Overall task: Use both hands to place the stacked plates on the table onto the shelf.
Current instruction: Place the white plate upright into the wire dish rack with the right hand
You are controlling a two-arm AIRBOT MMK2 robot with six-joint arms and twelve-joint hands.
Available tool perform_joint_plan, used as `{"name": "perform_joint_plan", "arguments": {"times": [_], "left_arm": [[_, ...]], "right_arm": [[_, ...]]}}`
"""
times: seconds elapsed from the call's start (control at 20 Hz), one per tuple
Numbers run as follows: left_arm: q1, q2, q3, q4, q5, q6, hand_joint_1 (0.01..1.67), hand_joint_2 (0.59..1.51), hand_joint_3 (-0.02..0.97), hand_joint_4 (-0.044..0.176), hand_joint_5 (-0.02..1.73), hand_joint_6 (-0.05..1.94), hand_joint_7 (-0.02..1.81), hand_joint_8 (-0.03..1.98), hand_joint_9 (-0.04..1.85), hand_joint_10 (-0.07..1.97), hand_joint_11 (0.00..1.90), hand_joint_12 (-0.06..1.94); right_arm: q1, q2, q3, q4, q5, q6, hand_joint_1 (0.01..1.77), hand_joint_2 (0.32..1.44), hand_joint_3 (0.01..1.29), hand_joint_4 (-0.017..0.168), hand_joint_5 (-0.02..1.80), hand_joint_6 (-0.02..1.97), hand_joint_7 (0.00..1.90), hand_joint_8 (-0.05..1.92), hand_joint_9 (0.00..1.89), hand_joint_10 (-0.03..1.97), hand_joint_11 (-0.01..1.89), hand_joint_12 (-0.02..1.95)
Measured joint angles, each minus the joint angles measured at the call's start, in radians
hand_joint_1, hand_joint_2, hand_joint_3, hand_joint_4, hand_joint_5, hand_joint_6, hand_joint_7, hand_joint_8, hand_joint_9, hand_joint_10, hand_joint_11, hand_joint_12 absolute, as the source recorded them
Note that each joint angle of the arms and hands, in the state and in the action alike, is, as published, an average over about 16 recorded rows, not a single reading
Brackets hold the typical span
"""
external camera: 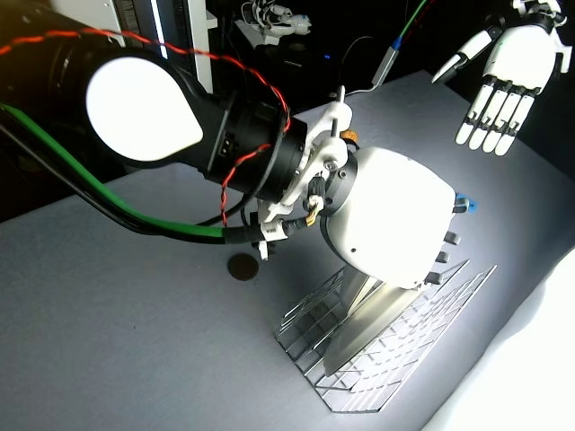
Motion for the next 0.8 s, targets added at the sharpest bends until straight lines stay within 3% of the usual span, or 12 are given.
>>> {"name": "perform_joint_plan", "arguments": {"times": [0.8], "left_arm": [[0.000, 0.000, -0.004, 0.000, 0.000, 0.000, 0.01, 1.127, 0.012, 0.005, 0.08, 0.01, 0.07, 0.01, 0.05, -0.05, 0.02, 0.05]], "right_arm": [[-0.051, -0.021, 0.027, -0.001, 0.030, -0.043, 1.22, 0.99, 0.01, 0.019, 0.96, 0.89, 1.07, 0.84, 1.31, 0.03, 0.84, 1.16]]}}
